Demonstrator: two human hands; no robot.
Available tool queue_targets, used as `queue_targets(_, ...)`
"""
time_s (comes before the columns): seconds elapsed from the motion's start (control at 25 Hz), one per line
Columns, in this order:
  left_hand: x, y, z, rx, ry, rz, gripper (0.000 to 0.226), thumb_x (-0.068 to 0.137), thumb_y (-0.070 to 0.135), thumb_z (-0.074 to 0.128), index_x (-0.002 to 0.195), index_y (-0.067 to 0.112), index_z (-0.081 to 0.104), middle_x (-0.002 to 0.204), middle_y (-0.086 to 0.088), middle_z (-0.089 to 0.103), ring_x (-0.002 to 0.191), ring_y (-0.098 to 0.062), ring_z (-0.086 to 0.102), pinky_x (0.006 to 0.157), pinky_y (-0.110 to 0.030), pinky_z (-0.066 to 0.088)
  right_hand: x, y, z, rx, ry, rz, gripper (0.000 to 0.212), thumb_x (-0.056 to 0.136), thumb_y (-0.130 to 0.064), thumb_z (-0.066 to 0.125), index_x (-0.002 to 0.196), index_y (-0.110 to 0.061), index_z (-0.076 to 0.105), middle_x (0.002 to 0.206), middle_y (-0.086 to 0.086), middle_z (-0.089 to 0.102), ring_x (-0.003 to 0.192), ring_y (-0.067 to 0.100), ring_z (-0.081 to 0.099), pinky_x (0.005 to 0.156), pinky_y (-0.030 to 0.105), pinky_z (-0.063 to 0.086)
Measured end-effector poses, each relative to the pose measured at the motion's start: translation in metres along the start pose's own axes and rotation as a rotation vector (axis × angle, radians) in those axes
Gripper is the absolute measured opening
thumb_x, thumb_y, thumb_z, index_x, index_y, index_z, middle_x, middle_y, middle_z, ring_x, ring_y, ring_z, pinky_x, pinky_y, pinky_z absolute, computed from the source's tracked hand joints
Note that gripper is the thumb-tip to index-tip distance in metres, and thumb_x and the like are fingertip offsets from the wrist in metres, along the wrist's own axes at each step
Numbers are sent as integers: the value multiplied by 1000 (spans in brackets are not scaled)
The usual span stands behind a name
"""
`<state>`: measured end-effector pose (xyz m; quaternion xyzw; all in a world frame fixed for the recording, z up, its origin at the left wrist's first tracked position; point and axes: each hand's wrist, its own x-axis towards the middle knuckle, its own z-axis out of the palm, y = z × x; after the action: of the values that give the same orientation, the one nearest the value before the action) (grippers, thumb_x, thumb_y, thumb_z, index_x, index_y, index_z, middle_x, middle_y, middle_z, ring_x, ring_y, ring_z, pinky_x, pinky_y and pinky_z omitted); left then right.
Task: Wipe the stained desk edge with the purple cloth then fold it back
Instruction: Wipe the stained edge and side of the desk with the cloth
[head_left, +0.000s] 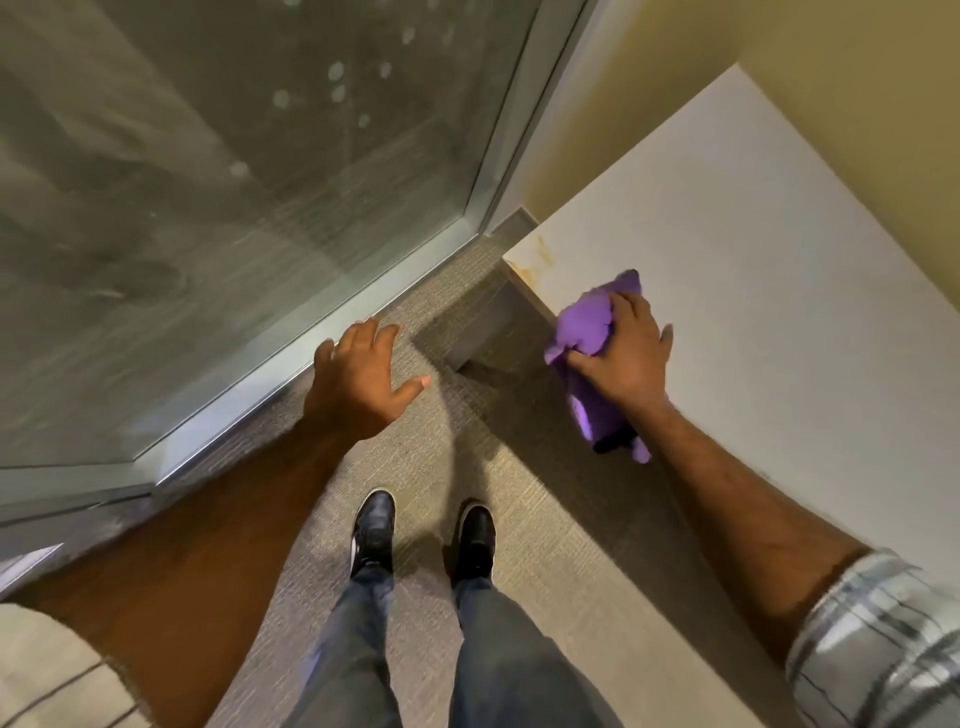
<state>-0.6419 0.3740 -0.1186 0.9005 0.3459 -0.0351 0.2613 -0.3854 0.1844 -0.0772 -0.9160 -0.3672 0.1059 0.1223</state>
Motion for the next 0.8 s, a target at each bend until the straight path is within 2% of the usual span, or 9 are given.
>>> queue_targets(0.08,0,-6,-4,35,2,16,83,81,65,47,142,9,45,148,-19,47,139,-33,43,110,-52,33,10,1,1,-12,-31,125,102,66,-64,72,148,-18,33,153,8,38,136,31,40,113,52,36)
queue_targets(0.2,3,-10,-7,95,13,59,84,81,64,48,141,6,46,149,-21,46,138,-34,44,109,-51,36,44,-20,6,-117,-76,70,116,60,-61,80,151,-12,28,154,12,33,139,34,36,114,49,36)
queue_targets(0.28,4,-10,-8,108,16,74,85,81,64,48,141,4,47,148,-22,47,138,-35,44,109,-52,36,56,-39,14,-104,-42,-47,100,67,-49,81,147,-10,36,149,12,41,133,31,43,112,44,39)
queue_targets(0.36,4,-8,-8,103,25,75,84,81,64,48,141,4,46,148,-22,47,138,-36,43,109,-52,36,50,-44,17,-44,-11,-169,75,76,-43,73,139,-12,48,137,8,53,121,27,52,102,37,44)
queue_targets(0.44,2,-6,-10,78,32,48,84,82,64,47,142,5,45,149,-21,46,139,-35,42,110,-52,35,31,-35,12,3,7,-219,62,81,-46,65,133,-16,53,128,5,60,113,25,56,94,33,44)
queue_targets(0.48,0,-7,-12,62,37,31,84,82,65,47,142,6,45,149,-21,46,140,-34,41,111,-52,34,21,-27,10,6,30,-198,62,81,-49,64,133,-18,51,129,4,60,114,23,56,95,33,45)
queue_targets(0.64,-7,-20,-15,28,46,-22,82,80,66,49,139,9,47,147,-18,49,139,-33,42,111,-54,34,11,-13,14,-52,11,56,103,71,-57,76,151,-14,27,155,9,37,139,29,39,112,48,40)
queue_targets(0.72,-8,-26,-14,39,31,-40,81,79,67,49,139,11,47,147,-17,48,139,-32,42,112,-56,33,36,-27,13,-67,-36,61,112,65,-55,81,151,-9,25,155,11,33,140,32,36,113,52,39)
queue_targets(0.8,-7,-28,-13,44,39,-41,82,79,68,50,138,11,47,146,-17,49,139,-32,42,111,-57,33,64,-46,12,-106,-83,-14,115,61,-54,83,150,-7,26,154,13,33,139,31,35,115,51,36)
